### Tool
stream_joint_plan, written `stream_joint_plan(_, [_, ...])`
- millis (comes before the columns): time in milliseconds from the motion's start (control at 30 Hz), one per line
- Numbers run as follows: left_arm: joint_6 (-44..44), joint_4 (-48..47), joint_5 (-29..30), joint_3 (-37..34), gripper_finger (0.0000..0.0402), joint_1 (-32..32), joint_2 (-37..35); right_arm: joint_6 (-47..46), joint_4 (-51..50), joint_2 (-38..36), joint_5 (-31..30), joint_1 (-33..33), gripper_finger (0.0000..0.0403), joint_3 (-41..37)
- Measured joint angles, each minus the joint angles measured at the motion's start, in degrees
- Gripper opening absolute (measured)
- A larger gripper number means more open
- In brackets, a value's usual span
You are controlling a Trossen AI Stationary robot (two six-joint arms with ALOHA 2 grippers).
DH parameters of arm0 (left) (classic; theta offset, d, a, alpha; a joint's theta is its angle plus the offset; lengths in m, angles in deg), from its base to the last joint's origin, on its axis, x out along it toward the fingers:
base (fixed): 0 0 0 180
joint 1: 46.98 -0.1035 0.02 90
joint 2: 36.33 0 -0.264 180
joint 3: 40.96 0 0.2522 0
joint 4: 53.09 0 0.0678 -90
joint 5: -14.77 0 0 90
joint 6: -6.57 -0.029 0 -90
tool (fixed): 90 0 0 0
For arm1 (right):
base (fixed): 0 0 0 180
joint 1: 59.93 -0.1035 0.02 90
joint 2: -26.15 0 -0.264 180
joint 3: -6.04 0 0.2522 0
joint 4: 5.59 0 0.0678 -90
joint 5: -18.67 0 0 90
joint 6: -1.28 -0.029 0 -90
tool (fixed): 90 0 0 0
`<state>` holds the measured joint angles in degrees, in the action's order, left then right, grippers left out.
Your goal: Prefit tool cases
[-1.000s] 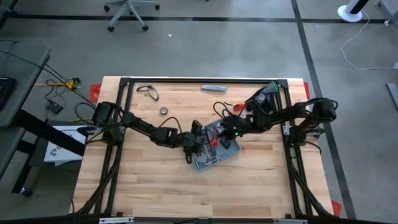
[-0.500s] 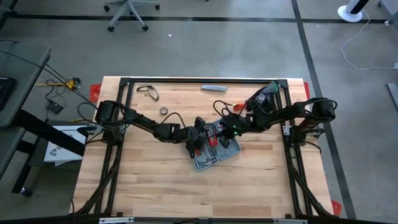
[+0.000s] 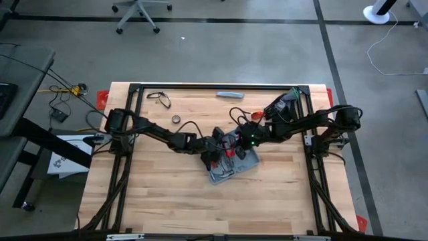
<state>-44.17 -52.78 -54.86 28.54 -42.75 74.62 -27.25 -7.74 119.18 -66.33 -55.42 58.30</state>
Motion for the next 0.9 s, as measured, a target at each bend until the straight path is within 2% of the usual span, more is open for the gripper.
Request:
stream_joint_plan(233, [1.1, -0.4, 1.3, 0.0, 0.0176, 0.0, 0.3, -1.0, -5.4, -0.3, -2.5, 0.0, 0.0, 0.2])
stream_joint_plan(500, [1.6, -0.5, 1.3, 0.0, 0.0175, -0.2, 0.4, 0.3, -7.4, -3.0, -4.2, 0.0, 0.0, 0.0])
stream_joint_plan(633, [2.1, -0.5, 1.3, 0.0, 0.0175, -0.2, 0.4, 0.3, -11.9, -3.7, -6.4, 0.0, 0.0, 0.0])
stream_joint_plan(900, [2.2, 1.0, -0.2, 0.0, 0.0175, -0.7, 0.4, 0.1, -13.6, -3.3, -5.4, 0.3, 0.0, 0.0])
